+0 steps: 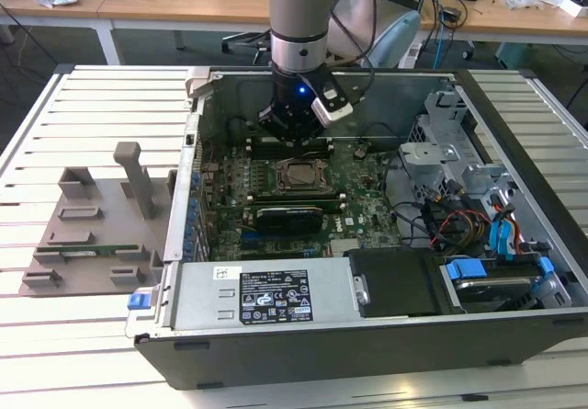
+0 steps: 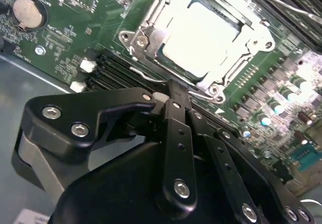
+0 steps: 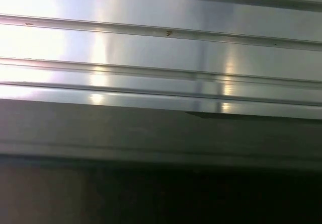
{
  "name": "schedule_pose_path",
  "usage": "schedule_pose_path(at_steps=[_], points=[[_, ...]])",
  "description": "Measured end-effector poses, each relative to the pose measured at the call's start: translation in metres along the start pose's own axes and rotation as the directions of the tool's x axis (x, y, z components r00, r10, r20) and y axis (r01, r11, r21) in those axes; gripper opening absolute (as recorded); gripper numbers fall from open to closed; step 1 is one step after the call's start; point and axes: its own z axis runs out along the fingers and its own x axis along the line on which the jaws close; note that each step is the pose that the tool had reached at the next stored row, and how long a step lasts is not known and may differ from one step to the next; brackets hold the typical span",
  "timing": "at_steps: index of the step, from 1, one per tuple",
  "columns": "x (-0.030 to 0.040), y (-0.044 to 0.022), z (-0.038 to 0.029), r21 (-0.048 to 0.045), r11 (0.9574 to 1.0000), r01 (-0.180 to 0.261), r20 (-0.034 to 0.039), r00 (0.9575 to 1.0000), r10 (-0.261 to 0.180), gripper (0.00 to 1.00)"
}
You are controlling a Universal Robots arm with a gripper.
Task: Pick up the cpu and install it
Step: 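Install the first cpu locking lever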
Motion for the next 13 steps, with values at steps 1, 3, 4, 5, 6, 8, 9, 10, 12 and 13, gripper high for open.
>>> schedule_pose_path(at_steps=[1, 3, 4, 5, 6, 8, 9, 10, 12, 13], points=[[-0.0011, -0.0001, 0.0008, 0.0001, 1.0, 0.0, -0.0002, 1.0, 0.0, 0.11], [-0.0033, -0.0002, 0.0032, 0.0, 1.0, 0.0, -0.0003, 1.0, 0.0, 0.11], [-0.0046, -0.0002, 0.0045, -0.0001, 1.0, 0.0, -0.0004, 1.0, 0.0, 0.11], [-0.0056, -0.0003, 0.0052, 0.0, 1.0, 0.0, -0.0004, 1.0, 0.0, 0.11], [-0.0067, -0.0004, 0.006, 0.0, 1.0, 0.0, -0.0004, 1.0, 0.0, 0.11], [-0.0087, -0.0005, 0.0066, 0.0001, 1.0, 0.0, -0.0005, 1.0, 0.0, 0.11], [-0.0094, -0.0005, 0.0069, 0.0001, 1.0, 0.0, -0.0004, 1.0, 0.0, 0.11], [-0.0102, -0.0006, 0.0071, 0.0001, 1.0, 0.0, -0.0005, 1.0, 0.0, 0.11], [-0.0118, -0.0008, 0.0076, 0.0003, 1.0, 0.0, -0.0006, 1.0, 0.0, 0.11], [-0.0124, -0.0009, 0.0078, 0.0004, 1.0, 0.0, -0.0006, 1.0, 0.0, 0.11]])
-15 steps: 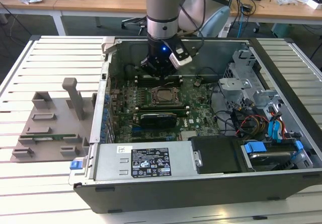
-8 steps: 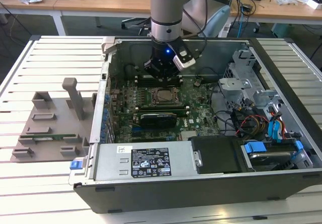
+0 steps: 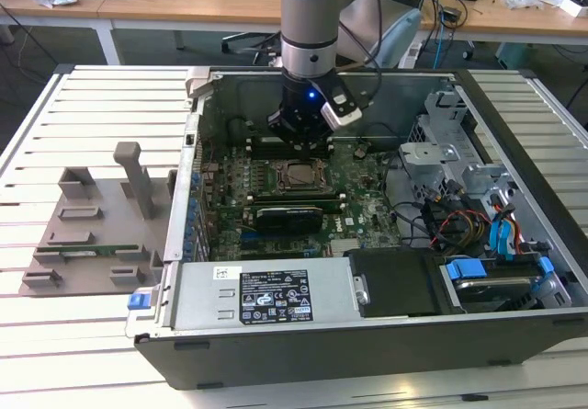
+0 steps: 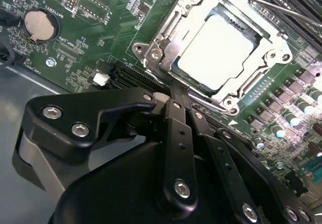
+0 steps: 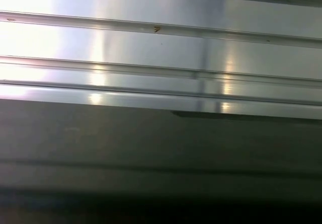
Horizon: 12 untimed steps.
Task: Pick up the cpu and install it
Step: 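Install the first cpu locking lever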
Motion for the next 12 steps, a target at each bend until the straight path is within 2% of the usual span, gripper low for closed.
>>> schedule_pose_path(at_steps=[7, 12], points=[[-0.0047, -0.0005, 0.0031, 0.0001, 1.0, 0.0, -0.0001, 1.0, 0.0, 0.11], [-0.0066, 0.0, 0.0003, -0.0012, 1.0, 0.001, 0.0015, 1.0, -0.001, 0.11]])
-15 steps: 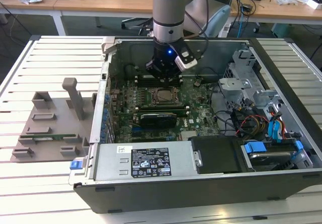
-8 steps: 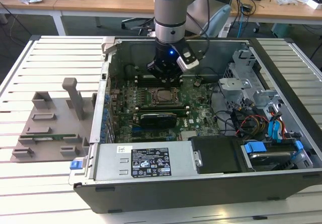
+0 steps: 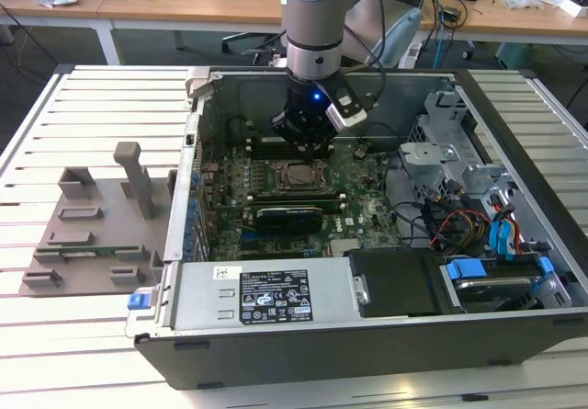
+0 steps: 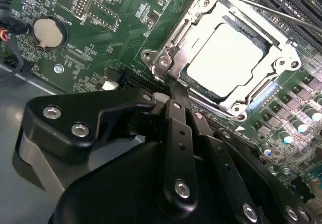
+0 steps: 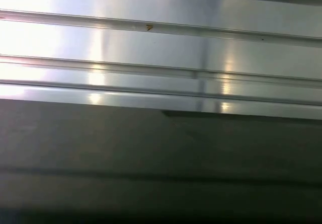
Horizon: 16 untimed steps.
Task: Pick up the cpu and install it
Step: 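Install the first cpu locking lever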
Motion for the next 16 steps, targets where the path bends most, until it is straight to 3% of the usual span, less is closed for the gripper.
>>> schedule_pose_path(at_steps=[4, 8, 16], points=[[-0.0003, -0.0004, -0.0102, 0.0116, 0.9999, 0.001, -0.0021, 1.0, -0.001, 0.11], [-0.0005, -0.0009, -0.0141, 0.0213, 0.9998, 0.002, -0.0027, 1.0, -0.002, 0.11], [-0.0004, -0.0031, -0.0168, 0.0228, 0.9997, 0.002, -0.0029, 1.0, -0.001, 0.11]])
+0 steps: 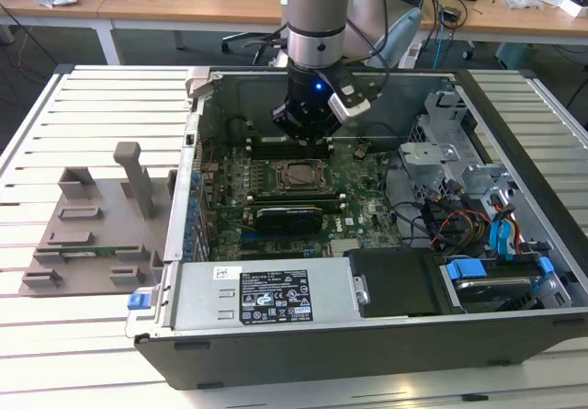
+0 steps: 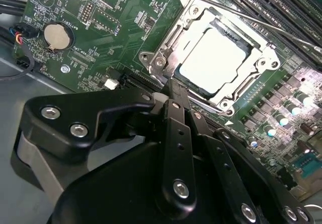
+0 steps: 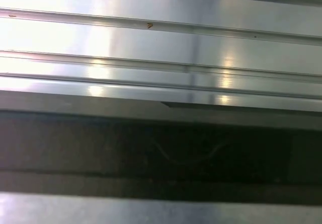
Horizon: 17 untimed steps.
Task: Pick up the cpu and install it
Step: 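Install the first cpu locking lever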
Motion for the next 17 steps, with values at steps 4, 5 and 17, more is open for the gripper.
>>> schedule_pose_path(at_steps=[4, 5, 17], points=[[-0.0003, -0.0001, -0.0043, 0.0014, 1.0, 0.0, 0.0001, 1.0, 0.0, 0.11], [-0.0004, -0.0002, -0.0055, 0.0022, 1.0, 0.0, 0.0, 1.0, 0.0, 0.11], [-0.0011, -0.0008, -0.0232, 0.0134, 0.9999, 0.001, -0.0008, 1.0, -0.001, 0.11]])
